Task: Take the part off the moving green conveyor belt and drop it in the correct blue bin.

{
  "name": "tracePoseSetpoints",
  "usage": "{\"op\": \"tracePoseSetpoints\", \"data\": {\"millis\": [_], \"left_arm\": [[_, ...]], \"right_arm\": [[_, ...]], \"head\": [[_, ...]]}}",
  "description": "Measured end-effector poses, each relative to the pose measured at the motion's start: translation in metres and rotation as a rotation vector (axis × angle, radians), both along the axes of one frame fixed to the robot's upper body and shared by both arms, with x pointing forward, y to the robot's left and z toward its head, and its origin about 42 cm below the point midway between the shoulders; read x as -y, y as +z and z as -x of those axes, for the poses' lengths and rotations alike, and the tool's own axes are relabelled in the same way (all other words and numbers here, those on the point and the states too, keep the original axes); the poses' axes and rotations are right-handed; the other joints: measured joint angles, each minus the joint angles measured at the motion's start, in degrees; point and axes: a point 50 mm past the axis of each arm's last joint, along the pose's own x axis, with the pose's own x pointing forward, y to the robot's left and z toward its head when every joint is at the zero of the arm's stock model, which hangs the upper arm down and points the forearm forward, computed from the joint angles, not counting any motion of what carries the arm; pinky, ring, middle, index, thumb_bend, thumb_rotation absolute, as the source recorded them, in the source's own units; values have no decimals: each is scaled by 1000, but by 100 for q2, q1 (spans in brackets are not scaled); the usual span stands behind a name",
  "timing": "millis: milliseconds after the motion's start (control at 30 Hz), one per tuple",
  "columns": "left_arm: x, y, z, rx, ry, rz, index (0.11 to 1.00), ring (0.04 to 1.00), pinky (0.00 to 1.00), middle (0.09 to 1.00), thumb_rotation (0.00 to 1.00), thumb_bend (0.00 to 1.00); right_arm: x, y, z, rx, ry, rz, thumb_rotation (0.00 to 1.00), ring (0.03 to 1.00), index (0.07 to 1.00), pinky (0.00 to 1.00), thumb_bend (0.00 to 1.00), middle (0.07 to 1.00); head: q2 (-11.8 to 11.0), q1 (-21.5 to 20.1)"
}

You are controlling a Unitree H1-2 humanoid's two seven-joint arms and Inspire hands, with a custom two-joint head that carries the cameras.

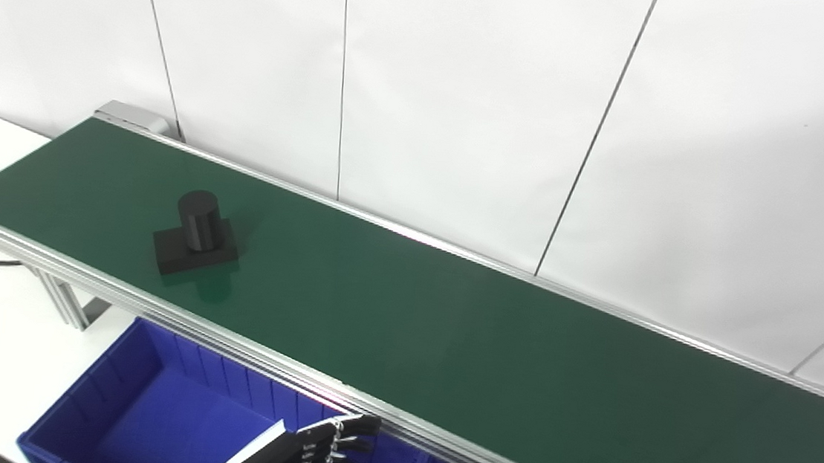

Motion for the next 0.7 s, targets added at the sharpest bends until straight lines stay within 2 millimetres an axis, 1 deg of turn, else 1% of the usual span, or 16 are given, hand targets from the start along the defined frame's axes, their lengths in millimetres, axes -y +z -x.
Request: {"op": "tracePoseSetpoints", "data": {"millis": [200, 367, 467, 700], "left_arm": [[1, 0, 0, 1, 0, -2, 879, 857, 759, 901, 68, 943], [1, 0, 0, 1, 2, -2, 877, 857, 760, 901, 62, 940], [1, 0, 0, 3, 3, -1, 875, 857, 764, 898, 68, 942], [1, 0, 0, 4, 3, -1, 874, 858, 764, 897, 79, 945]], "right_arm": [[1, 0, 2, -3, -4, 6, 105, 955, 1000, 892, 801, 981], [2, 0, 2, -3, -2, 11, 122, 964, 1000, 903, 803, 988], [1, 0, 2, -4, 0, -3, 151, 976, 1000, 916, 796, 996], [0, 0, 1, -3, 9, -11, 208, 972, 1000, 895, 819, 993]], "head": [[26, -17], [18, -26], [18, -35], [18, -62]]}}
